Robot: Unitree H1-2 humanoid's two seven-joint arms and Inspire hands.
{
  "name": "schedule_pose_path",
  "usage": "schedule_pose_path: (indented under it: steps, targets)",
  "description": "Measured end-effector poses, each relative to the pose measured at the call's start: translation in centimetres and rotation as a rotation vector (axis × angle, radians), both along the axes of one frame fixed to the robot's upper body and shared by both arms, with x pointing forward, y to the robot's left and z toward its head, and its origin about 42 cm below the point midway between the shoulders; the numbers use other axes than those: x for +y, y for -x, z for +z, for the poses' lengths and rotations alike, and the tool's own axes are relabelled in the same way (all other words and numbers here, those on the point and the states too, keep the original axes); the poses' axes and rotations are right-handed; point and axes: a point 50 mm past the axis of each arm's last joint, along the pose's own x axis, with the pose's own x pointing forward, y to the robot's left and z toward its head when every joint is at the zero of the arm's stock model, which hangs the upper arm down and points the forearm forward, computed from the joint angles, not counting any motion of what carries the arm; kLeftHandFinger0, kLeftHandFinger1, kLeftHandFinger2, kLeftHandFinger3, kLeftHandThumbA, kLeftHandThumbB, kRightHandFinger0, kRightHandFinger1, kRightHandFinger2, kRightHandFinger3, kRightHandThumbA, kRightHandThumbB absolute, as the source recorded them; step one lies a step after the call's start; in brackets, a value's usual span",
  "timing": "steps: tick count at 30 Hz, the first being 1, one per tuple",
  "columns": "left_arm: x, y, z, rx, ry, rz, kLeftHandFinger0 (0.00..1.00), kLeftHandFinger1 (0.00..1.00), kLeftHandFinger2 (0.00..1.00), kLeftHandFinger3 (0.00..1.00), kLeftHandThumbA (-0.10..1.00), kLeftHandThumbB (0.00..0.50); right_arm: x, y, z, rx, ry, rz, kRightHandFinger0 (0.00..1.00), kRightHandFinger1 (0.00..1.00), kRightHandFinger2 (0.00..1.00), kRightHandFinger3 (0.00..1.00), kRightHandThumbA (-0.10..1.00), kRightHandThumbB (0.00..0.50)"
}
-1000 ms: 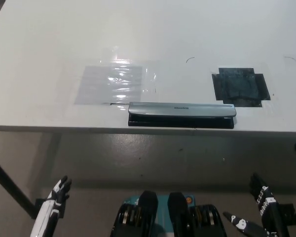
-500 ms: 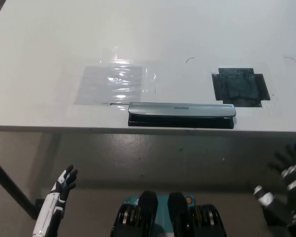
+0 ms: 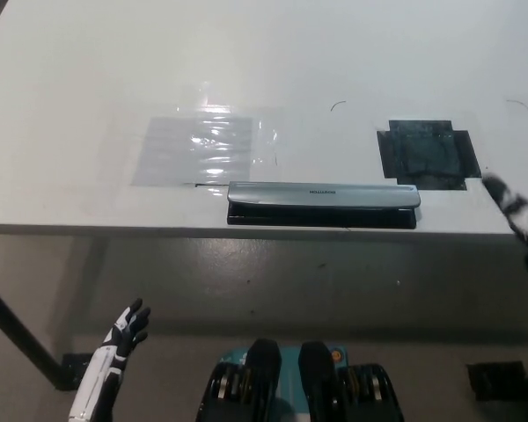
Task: The paper pin puncher is placed at the center of the table and close to the robot and the robot uses its right fist to press on the paper pin puncher
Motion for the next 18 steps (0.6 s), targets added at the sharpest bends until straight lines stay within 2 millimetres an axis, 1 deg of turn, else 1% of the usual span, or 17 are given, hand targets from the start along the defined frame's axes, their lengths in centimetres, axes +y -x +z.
schedule_pose_path:
  steps: [1, 2, 3, 4, 5, 6, 7, 8, 9, 10, 11, 12, 13, 14, 15, 16, 18]
  targets:
    - [0.0, 0.0, -0.3, 0.010, 0.000, 0.001, 1.00, 1.00, 1.00, 1.00, 1.00, 0.282, 0.7, -0.9, 0.8, 0.002, 0.000, 0.026, 0.01, 0.02, 0.03, 0.03, 1.00, 0.250]
    - [0.0, 0.0, -0.4, 0.014, 0.000, 0.001, 1.00, 1.00, 1.00, 1.00, 1.00, 0.270, 1.1, -1.5, 1.2, 0.001, 0.000, 0.042, 0.00, 0.00, 0.00, 0.00, 1.00, 0.244]
    - [0.1, 0.1, -0.6, 0.022, 0.001, 0.002, 1.00, 1.00, 1.00, 1.00, 1.00, 0.242, 1.9, -2.5, 1.9, 0.008, 0.000, 0.071, 0.00, 0.00, 0.00, 0.00, 1.00, 0.231]
    - [0.1, 0.1, -0.8, 0.029, 0.001, 0.002, 1.00, 1.00, 1.00, 1.00, 1.00, 0.241, 2.6, -3.4, 2.3, 0.022, -0.002, 0.096, 0.00, 0.00, 0.00, 0.01, 1.00, 0.243]
    - [0.1, 0.1, -1.1, 0.037, 0.001, 0.002, 1.00, 1.00, 1.00, 1.00, 1.00, 0.239, 3.5, -4.5, 2.7, 0.037, -0.002, 0.124, 0.00, 0.00, 0.02, 0.03, 1.00, 0.252]
    - [0.1, 0.1, -1.3, 0.046, 0.002, 0.002, 1.00, 1.00, 1.00, 1.00, 1.00, 0.249, 4.9, -5.9, 3.3, 0.063, -0.011, 0.168, 0.00, 0.00, 0.04, 0.05, 1.00, 0.253]
    - [0.1, 0.2, -1.5, 0.051, 0.003, 0.002, 1.00, 1.00, 1.00, 1.00, 1.00, 0.258, 6.0, -7.0, 3.6, 0.087, -0.014, 0.199, 0.00, 0.00, 0.05, 0.05, 1.00, 0.247]
    - [0.1, 0.2, -1.6, 0.054, 0.004, 0.001, 1.00, 1.00, 1.00, 1.00, 1.00, 0.263, 7.0, -8.0, 3.7, 0.110, -0.016, 0.225, 0.00, 0.00, 0.06, 0.06, 1.00, 0.256]
    - [0.2, 0.2, -1.6, 0.055, 0.005, 0.000, 1.00, 1.00, 1.00, 1.00, 1.00, 0.258, 7.4, -8.3, 3.7, 0.122, -0.016, 0.233, 0.00, 0.00, 0.03, 0.02, 1.00, 0.233]
    - [0.2, 0.2, -1.7, 0.058, 0.007, -0.001, 1.00, 1.00, 1.00, 1.00, 1.00, 0.258, 8.5, -9.4, 3.7, 0.152, -0.017, 0.255, 0.00, 0.00, 0.01, 0.01, 1.00, 0.217]
    - [0.2, 0.1, -1.7, 0.059, 0.010, -0.003, 1.00, 1.00, 1.00, 1.00, 1.00, 0.266, 9.6, -10.5, 3.7, 0.188, -0.018, 0.276, 0.00, 0.00, 0.01, 0.01, 1.00, 0.210]
    - [0.2, 0.1, -1.7, 0.060, 0.012, -0.003, 1.00, 1.00, 1.00, 1.00, 1.00, 0.268, 10.3, -11.3, 3.6, 0.210, -0.014, 0.288, 0.00, 0.00, 0.01, 0.01, 1.00, 0.208]
    - [0.2, 0.0, -1.8, 0.062, 0.014, -0.004, 1.00, 1.00, 1.00, 1.00, 1.00, 0.276, 11.1, -12.2, 3.4, 0.239, -0.004, 0.302, 0.00, 0.00, 0.03, 0.02, 1.00, 0.197]
    - [0.2, 0.0, -1.8, 0.063, 0.015, -0.005, 1.00, 1.00, 1.00, 1.00, 1.00, 0.271, 11.5, -12.7, 3.4, 0.255, 0.003, 0.310, 0.00, 0.00, 0.05, 0.04, 1.00, 0.195]
    - [0.2, -0.1, -1.9, 0.064, 0.016, -0.006, 1.00, 1.00, 1.00, 1.00, 1.00, 0.275, 12.0, -13.3, 3.2, 0.274, 0.011, 0.317, 0.00, 0.00, 0.12, 0.07, 1.00, 0.196]
    - [0.1, -0.3, -1.8, 0.062, 0.020, -0.008, 1.00, 1.00, 1.00, 1.00, 1.00, 0.270, 12.6, -14.0, 3.0, 0.300, 0.018, 0.325, 0.00, 0.00, 0.14, 0.08, 1.00, 0.187]
    - [0.1, -0.5, -1.7, 0.057, 0.023, -0.012, 1.00, 1.00, 1.00, 1.00, 1.00, 0.261, 13.3, -14.8, 2.6, 0.335, 0.028, 0.332, 0.00, 0.00, 0.12, 0.03, 1.00, 0.209]
